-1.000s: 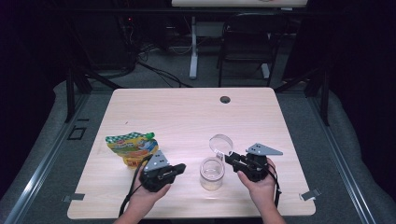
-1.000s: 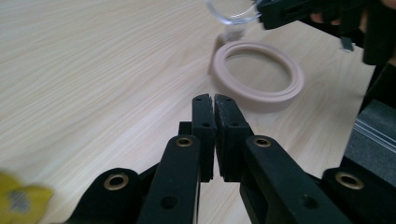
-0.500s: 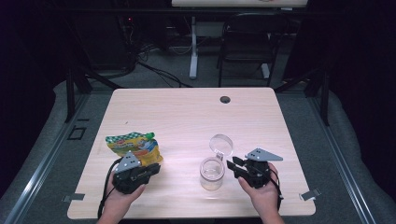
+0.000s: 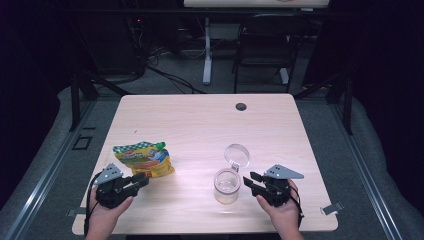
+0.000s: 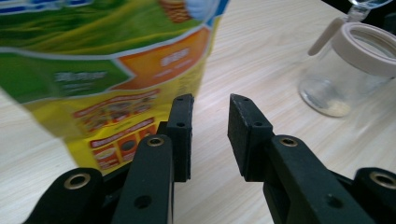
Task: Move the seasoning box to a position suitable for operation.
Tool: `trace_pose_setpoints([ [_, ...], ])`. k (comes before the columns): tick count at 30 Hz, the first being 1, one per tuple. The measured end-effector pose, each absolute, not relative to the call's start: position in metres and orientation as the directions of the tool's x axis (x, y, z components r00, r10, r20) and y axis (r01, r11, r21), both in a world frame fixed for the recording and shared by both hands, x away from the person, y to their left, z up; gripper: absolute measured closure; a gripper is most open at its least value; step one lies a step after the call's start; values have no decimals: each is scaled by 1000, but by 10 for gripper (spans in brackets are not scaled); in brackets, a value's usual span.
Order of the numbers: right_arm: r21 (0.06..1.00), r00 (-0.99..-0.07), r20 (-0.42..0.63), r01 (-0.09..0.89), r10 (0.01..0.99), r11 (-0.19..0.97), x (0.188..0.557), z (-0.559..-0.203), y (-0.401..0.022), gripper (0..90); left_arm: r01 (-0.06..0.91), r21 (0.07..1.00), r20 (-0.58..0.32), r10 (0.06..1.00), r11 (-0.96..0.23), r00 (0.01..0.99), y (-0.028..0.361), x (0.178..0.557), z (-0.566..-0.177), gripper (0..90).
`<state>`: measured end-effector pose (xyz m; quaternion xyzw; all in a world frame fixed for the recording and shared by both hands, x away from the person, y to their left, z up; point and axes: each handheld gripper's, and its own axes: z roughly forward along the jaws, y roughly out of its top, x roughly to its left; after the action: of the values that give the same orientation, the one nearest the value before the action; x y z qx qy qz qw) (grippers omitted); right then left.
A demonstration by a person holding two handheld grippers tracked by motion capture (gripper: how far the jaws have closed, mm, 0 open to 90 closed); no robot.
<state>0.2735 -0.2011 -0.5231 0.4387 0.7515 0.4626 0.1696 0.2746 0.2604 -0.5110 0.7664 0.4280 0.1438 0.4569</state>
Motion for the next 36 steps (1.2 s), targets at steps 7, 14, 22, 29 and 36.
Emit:
trace_pose_setpoints([
  [7, 852, -562, 153, 491, 813, 180, 273, -524, -201, 630, 540, 821, -180, 813, -186, 554, 285, 276, -511, 714],
  [14, 851, -559, 160, 496, 813, 174, 274, -525, -202, 629, 543, 823, -171, 836, -170, 521, 300, 278, -510, 688],
  [22, 846, -557, 166, 505, 814, 173, 275, -526, -204, 626, 542, 824, -168, 840, -167, 516, 309, 288, -510, 672],
  [29, 844, -551, 175, 511, 816, 164, 275, -527, -206, 625, 551, 817, -168, 844, -170, 509, 311, 297, -513, 621],
  [36, 841, -543, 177, 517, 821, 160, 273, -529, -210, 625, 543, 821, -166, 835, -177, 524, 310, 309, -515, 576],
])
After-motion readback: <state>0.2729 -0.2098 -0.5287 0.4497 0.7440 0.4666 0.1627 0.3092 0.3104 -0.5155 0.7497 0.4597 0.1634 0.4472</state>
